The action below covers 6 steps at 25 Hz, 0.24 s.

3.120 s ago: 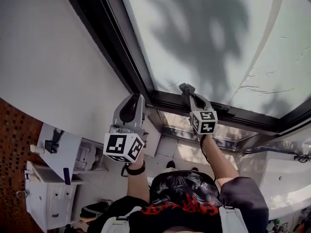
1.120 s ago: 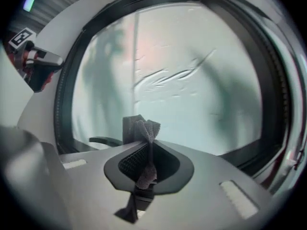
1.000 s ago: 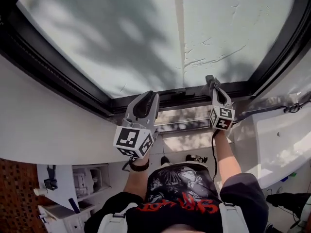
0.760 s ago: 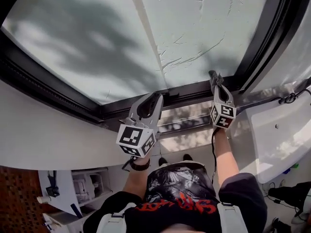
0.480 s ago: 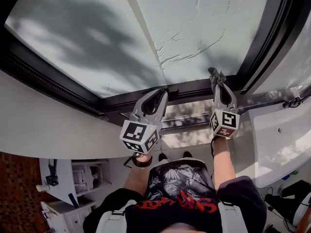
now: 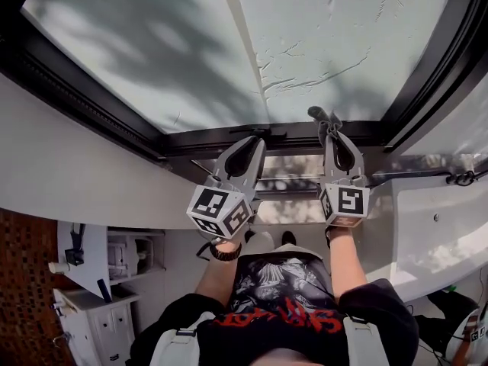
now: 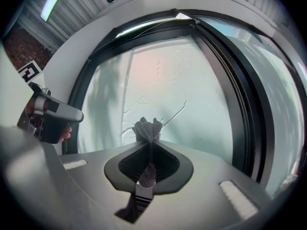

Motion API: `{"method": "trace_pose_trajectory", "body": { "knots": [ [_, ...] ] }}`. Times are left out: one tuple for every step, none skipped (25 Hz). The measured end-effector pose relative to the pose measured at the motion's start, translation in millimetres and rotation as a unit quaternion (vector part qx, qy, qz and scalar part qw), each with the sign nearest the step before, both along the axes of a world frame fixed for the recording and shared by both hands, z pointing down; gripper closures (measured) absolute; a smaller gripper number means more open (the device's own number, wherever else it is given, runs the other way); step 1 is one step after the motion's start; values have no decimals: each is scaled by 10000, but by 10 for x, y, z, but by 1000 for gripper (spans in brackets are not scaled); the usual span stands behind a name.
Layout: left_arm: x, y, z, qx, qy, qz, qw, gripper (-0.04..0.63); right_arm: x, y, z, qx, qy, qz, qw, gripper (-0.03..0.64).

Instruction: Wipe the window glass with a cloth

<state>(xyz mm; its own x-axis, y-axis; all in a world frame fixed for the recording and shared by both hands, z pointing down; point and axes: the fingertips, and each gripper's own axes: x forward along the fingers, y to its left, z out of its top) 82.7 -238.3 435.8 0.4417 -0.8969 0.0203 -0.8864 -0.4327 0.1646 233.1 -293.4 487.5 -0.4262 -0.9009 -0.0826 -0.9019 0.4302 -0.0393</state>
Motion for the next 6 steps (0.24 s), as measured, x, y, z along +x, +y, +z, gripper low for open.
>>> {"method": "trace_pose_trajectory", "body": {
  "knots": [
    [-16, 11, 4, 2, 145, 14, 9999, 580, -37, 10, 7, 3, -13, -73, 10000, 597],
    [-32, 12, 22, -19, 224, 24, 9997, 580, -74, 15, 8, 13, -18, -139, 9999, 597],
    [-48, 9, 50, -56, 258, 29, 9996, 580, -111, 17, 6, 27, -13, -199, 9998, 597],
    [-63, 5, 85, -104, 275, 30, 9996, 580, -148, 21, 4, 38, -11, -259, 9997, 597],
    [-79, 3, 122, -158, 288, 26, 9995, 580, -183, 26, 2, 43, -16, -321, 9995, 597],
    [-95, 2, 161, -212, 302, 20, 9993, 580, -218, 32, 2, 46, -23, -384, 9992, 597]
  ]
}}
